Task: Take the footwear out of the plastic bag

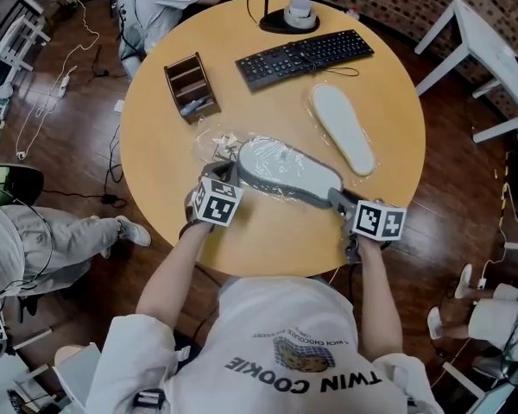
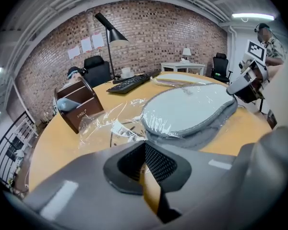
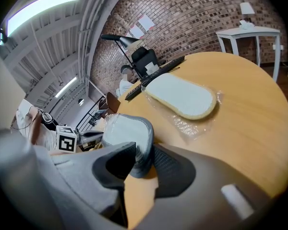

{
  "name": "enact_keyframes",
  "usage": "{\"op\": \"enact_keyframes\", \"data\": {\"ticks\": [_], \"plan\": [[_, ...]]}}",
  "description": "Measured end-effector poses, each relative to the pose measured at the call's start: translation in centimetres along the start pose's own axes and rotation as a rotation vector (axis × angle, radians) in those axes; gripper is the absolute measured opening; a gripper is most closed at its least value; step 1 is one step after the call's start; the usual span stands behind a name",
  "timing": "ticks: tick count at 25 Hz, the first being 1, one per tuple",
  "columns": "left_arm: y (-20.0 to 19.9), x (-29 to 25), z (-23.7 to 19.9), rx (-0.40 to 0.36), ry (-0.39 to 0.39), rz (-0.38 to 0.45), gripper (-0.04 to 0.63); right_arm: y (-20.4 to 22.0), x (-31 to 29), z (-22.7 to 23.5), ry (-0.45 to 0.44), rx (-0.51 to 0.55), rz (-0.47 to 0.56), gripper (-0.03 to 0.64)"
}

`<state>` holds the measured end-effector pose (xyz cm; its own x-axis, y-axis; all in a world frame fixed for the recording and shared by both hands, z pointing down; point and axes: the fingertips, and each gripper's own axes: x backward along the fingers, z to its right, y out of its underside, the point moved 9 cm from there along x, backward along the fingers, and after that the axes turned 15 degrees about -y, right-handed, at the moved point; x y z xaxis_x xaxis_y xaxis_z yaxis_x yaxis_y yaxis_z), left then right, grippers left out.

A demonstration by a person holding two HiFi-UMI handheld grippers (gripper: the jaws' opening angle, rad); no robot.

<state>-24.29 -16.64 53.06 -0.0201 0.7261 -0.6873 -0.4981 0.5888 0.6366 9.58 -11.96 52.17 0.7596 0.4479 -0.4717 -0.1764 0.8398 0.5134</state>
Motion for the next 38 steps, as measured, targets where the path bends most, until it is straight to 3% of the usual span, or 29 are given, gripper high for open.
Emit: {"op": "enact_keyframes", "data": {"ticks": [8, 15, 25, 33, 38], "plan": [[-0.6, 0.2, 0.4, -0.038, -0.023, -0.034, 0.006, -0.2, 1.2, -0.1, 0.002, 0.010, 0.005, 0.112], [-0.4, -0.1, 0.5, -0.002, -0.037, -0.046, 0.006, 0.4, 3.4, 1.1, 0.010, 0.005, 0.024, 0.111], [-0.7, 0.0, 0.6, -0.013, -0.054, -0.062, 0.006, 1.2, 6.2, 2.2, 0.006, -0.017, 0.041, 0.110], [-0.8, -0.2, 0.7, -0.002, -0.062, -0.074, 0.006, 1.7, 8.6, 3.1, -0.018, -0.052, 0.066, 0.101], [-0.8, -0.1, 0.8, -0.014, -0.076, -0.076, 0.006, 2.1, 10.5, 3.1, -0.087, -0.109, 0.109, 0.085]]}}
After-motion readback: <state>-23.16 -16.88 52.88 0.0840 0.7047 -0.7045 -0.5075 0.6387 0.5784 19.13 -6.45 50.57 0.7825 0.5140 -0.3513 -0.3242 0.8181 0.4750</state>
